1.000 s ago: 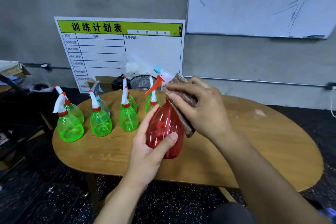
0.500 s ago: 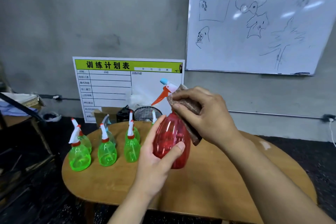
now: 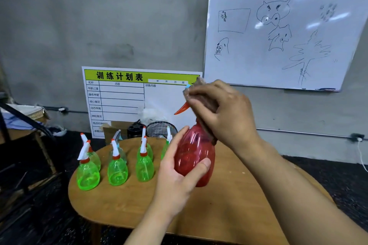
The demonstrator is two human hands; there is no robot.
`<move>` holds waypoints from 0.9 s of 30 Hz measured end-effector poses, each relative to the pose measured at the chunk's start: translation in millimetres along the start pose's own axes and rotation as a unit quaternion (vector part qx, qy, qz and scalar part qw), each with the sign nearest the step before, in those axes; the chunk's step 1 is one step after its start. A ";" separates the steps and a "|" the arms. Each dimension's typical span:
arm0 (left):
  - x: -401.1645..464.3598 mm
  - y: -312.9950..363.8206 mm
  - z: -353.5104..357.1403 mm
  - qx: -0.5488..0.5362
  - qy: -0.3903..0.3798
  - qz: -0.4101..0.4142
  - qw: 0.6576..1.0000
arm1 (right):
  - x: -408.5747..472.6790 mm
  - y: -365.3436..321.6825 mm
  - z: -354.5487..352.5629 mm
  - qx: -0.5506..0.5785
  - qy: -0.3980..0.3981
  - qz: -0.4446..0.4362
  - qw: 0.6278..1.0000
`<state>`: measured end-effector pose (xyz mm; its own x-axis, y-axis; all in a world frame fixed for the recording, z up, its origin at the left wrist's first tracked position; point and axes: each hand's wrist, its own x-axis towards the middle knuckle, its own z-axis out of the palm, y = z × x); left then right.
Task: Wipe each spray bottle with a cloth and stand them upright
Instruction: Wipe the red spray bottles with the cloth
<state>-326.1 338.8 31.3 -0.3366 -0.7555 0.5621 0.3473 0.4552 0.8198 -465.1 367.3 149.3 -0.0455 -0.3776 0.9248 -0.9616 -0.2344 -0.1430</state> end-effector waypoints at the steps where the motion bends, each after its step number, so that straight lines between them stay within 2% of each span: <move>1: -0.6 -0.3 0.9 -0.001 -0.003 0.003 1.000 | 2.4 2.1 -2.9 0.000 0.021 0.015 1.000; 2: -0.7 -0.3 2.3 -0.003 -0.005 0.003 1.000 | 3.5 3.0 -4.4 0.002 0.022 0.019 1.000; 6: 1.2 0.2 4.3 -0.018 0.001 -0.006 1.000 | 0.3 -0.8 -6.4 -0.002 -0.065 -0.028 0.997; 10: 2.0 0.4 5.5 -0.014 0.003 -0.003 1.000 | 7.1 8.9 -14.6 -0.007 0.002 0.028 1.000; 15: 4.0 1.1 4.2 -0.026 0.019 -0.005 0.999 | -2.0 11.8 -16.9 0.018 -0.090 0.010 0.996; 19: 4.3 0.7 3.6 -0.026 0.015 -0.009 1.000 | -2.2 21.9 -22.4 -0.005 -0.014 0.058 0.998; 21: 4.0 1.4 3.5 -0.026 0.016 -0.008 1.000 | -5.7 20.7 -21.2 0.023 -0.030 0.056 0.998; 24: 4.1 2.7 3.9 -0.022 0.016 -0.005 1.000 | -12.7 13.2 -18.9 0.048 -0.103 0.014 0.993; 27: 1.6 2.2 3.9 -0.019 0.007 -0.012 1.000 | -8.9 14.1 -21.2 0.014 -0.082 0.020 0.996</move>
<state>-329.4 340.5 34.4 -0.3333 -0.7728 0.5401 0.3718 0.4187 0.8285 -484.1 386.4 146.5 -0.0375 -0.5277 0.8486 -0.9515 -0.2405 -0.1917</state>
